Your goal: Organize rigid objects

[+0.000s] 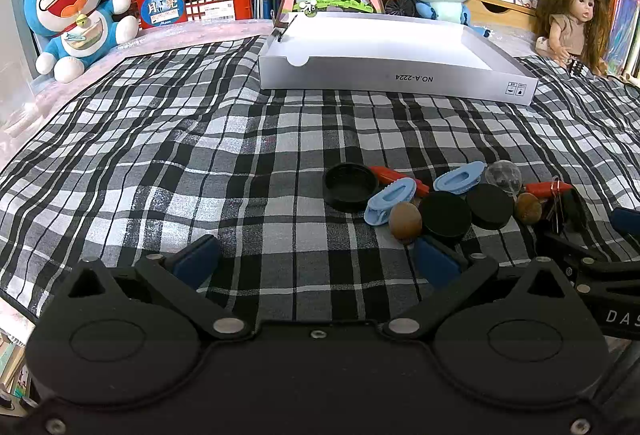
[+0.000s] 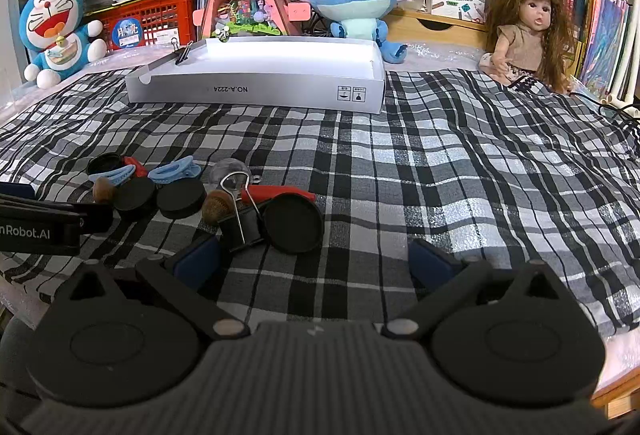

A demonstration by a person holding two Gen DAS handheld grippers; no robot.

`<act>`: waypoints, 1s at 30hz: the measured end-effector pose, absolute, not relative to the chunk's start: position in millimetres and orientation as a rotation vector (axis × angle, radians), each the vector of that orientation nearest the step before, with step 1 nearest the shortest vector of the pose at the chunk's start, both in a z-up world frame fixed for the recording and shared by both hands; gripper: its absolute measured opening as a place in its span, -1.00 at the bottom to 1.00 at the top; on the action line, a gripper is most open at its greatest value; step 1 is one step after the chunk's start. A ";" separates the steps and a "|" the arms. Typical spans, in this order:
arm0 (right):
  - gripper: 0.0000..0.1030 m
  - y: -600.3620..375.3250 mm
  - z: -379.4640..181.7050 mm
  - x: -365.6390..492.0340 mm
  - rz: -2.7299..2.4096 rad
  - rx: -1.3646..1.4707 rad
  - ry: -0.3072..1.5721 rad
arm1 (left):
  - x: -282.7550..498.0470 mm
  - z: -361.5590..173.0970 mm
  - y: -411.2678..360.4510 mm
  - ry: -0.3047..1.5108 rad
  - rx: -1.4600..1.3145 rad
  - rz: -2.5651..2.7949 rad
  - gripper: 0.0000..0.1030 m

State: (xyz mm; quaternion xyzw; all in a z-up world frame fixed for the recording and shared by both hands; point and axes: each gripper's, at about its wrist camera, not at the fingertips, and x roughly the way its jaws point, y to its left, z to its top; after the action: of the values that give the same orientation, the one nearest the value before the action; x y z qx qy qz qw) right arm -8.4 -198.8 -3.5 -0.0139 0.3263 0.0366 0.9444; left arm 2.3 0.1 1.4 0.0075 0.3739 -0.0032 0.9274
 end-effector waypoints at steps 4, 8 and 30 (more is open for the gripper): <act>1.00 -199.0 -3.3 -8.3 0.074 -0.028 0.665 | 2.3 1.4 0.1 0.767 0.015 -0.007 1.00; 1.00 -199.0 -3.3 -8.6 0.075 -0.028 0.665 | 2.3 1.4 0.1 0.766 0.015 -0.007 1.00; 1.00 -199.8 -1.6 -10.2 0.073 -0.026 0.657 | 3.6 0.1 4.6 0.754 0.019 -0.011 1.00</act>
State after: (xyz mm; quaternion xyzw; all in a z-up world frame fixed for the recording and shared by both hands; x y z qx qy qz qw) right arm -10.2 -199.8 -1.6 -0.0126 0.3223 0.0360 0.9459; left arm 3.6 4.6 0.1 0.0092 0.3681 -0.0055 0.9297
